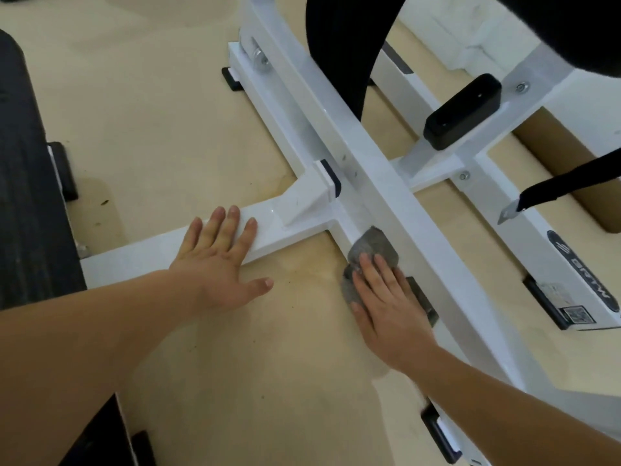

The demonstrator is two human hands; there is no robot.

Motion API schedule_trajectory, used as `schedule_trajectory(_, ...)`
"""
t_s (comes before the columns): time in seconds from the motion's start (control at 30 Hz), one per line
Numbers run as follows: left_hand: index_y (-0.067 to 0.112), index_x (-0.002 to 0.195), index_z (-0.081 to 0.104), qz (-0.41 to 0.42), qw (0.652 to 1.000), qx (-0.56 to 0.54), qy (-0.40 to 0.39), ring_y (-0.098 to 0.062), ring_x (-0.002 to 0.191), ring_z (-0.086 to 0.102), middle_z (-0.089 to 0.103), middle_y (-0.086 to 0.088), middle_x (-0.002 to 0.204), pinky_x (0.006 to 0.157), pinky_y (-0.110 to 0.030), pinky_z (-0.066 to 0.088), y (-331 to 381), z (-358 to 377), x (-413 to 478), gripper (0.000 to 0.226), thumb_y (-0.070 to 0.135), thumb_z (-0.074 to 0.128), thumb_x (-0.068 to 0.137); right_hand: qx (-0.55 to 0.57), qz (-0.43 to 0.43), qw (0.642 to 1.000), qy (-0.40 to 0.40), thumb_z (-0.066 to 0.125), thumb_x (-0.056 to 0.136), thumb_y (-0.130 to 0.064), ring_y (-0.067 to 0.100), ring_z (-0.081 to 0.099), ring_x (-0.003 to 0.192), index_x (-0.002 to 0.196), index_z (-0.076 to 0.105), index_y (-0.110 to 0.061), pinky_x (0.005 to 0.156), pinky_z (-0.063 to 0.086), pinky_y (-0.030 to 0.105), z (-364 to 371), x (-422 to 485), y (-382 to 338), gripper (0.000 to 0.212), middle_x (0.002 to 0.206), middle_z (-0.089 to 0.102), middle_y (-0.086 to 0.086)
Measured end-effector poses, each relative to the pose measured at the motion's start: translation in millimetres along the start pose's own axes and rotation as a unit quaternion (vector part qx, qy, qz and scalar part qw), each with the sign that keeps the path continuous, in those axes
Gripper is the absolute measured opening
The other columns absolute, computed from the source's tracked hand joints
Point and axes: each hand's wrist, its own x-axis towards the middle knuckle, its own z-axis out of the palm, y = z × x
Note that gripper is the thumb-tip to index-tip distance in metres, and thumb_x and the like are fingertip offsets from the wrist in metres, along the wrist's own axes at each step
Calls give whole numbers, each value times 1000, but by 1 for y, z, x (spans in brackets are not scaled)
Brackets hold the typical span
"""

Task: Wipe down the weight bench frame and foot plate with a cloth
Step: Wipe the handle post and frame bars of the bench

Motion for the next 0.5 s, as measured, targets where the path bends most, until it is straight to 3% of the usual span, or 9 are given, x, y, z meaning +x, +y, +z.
schedule_trajectory(0.1, 33, 151, -37, 1, 1000, -3, 2, -21, 146, -43, -47, -1, 158, 123, -48, -22, -2, 1, 3, 105, 87, 24, 86, -15, -48, 999, 1, 22, 107, -43, 15, -8, 158, 160, 32, -18, 127, 7, 46, -6, 42, 2, 59, 171, 11, -5)
schedule_trajectory(0.2, 33, 152, -36, 3, 1000, -6, 4, -21, 146, -43, -47, -1, 158, 123, -48, -20, -3, 1, 2, 107, 86, 28, 86, -32, -100, 994, -15, 35, 103, -44, 14, -5, 158, 154, 44, -19, 127, 8, 47, -11, 66, 7, 57, 167, 28, -7)
schedule_trajectory(0.37, 33, 152, -36, 4, 1000, -11, -1, -20, 146, -43, -47, -1, 158, 123, -48, -21, -6, 2, 5, 108, 85, 33, 87, -8, -97, 995, -28, 41, 88, -42, 13, -6, 158, 155, 42, -20, 128, 5, 46, -22, 62, 8, 71, 165, 28, -10)
schedule_trajectory(0.5, 33, 153, -35, 10, 1000, -18, -2, -20, 146, -43, -47, 0, 158, 123, -47, -20, -8, 2, 6, 109, 84, 35, 87, 9, -60, 998, -32, 37, 96, -46, 10, -7, 157, 153, 46, -21, 128, 4, 45, -20, 11, 4, 63, 163, 32, -13)
